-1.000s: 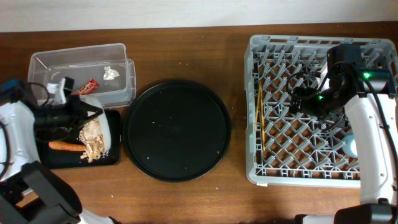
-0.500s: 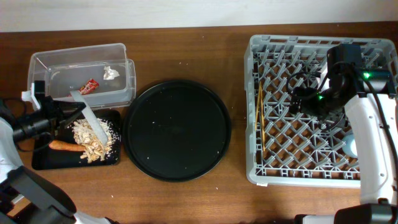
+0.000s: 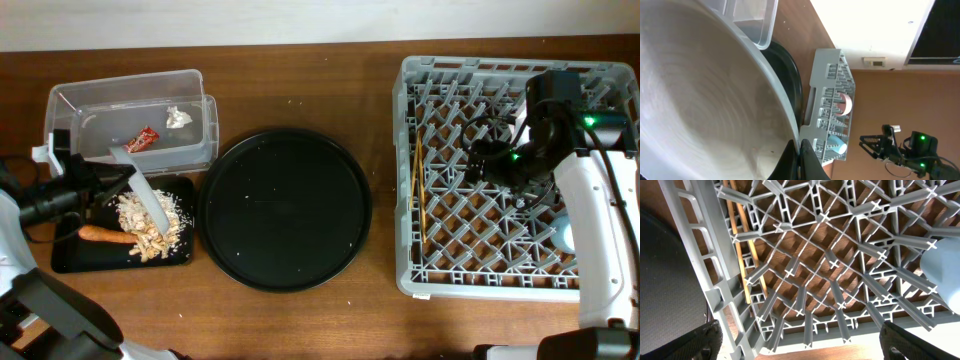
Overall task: Sort waste into correct bins and load items into the dishwasher rack
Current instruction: 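Carry the emptied plate back and set it on the round tray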
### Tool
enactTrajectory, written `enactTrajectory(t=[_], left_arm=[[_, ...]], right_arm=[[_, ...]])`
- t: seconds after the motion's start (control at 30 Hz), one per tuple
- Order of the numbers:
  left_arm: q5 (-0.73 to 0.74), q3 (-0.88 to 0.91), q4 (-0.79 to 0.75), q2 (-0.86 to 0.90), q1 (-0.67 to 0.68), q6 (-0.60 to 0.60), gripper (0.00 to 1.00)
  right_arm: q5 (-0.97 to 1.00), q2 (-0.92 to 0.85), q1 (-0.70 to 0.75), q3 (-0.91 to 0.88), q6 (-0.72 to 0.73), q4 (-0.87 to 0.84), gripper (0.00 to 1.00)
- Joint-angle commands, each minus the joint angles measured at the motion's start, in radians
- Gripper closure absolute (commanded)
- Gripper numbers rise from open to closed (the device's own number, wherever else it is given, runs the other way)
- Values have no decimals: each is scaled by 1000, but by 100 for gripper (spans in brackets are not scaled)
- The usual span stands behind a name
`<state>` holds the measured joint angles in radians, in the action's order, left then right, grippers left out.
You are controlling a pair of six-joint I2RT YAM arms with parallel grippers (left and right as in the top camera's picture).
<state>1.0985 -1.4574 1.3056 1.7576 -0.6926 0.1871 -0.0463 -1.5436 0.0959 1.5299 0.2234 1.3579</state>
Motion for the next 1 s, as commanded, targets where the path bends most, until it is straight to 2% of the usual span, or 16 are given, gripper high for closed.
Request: enactTrajectory(t=[0.0, 0.03, 0.07, 0.17, 0.2, 0.27, 0.33, 0.37, 0.4, 0.43, 0.57, 0.6, 0.73, 0.93, 0.97], left_arm=[[25, -17, 7, -37, -5, 35, 100], [36, -17, 12, -37, -5, 42, 100], [-2, -17, -2, -36, -5, -8, 100], [-3, -17, 58, -41, 15, 36, 100], [-7, -17, 109, -55, 46, 85, 100], [-33, -17, 138, -91, 114, 84, 100], [-87, -17, 114, -155, 246, 71, 100], [-156, -17, 70, -180, 320, 26, 100], [-253, -17, 18, -193, 396, -40, 100], [-403, -17, -54, -195, 541, -108, 100], [-695, -17, -159, -154, 849, -125, 100], [-758, -17, -186, -114, 974, -135, 100], [-840, -17, -264, 28, 1197, -177, 100], [-842, -18, -336, 134, 1293, -180, 99], [-843, -21, -336, 132, 1292, -179, 87]], right_arm=[[6, -3, 3, 5, -10, 1, 0], [6, -3, 3, 5, -10, 1, 0], [11, -3, 3, 5, -10, 1, 0], [18, -3, 3, 5, -10, 1, 0], [17, -3, 3, 5, -10, 1, 0], [17, -3, 3, 5, -10, 5, 0], [17, -3, 3, 5, -10, 6, 0], [17, -3, 3, 5, -10, 5, 1], [17, -3, 3, 5, -10, 5, 1], [18, -3, 3, 5, -10, 5, 1], [18, -3, 3, 5, -10, 4, 1], [18, -3, 3, 5, -10, 4, 1], [18, -3, 3, 5, -10, 4, 1], [17, -3, 3, 5, -10, 3, 1], [16, -3, 2, 5, -10, -1, 1]])
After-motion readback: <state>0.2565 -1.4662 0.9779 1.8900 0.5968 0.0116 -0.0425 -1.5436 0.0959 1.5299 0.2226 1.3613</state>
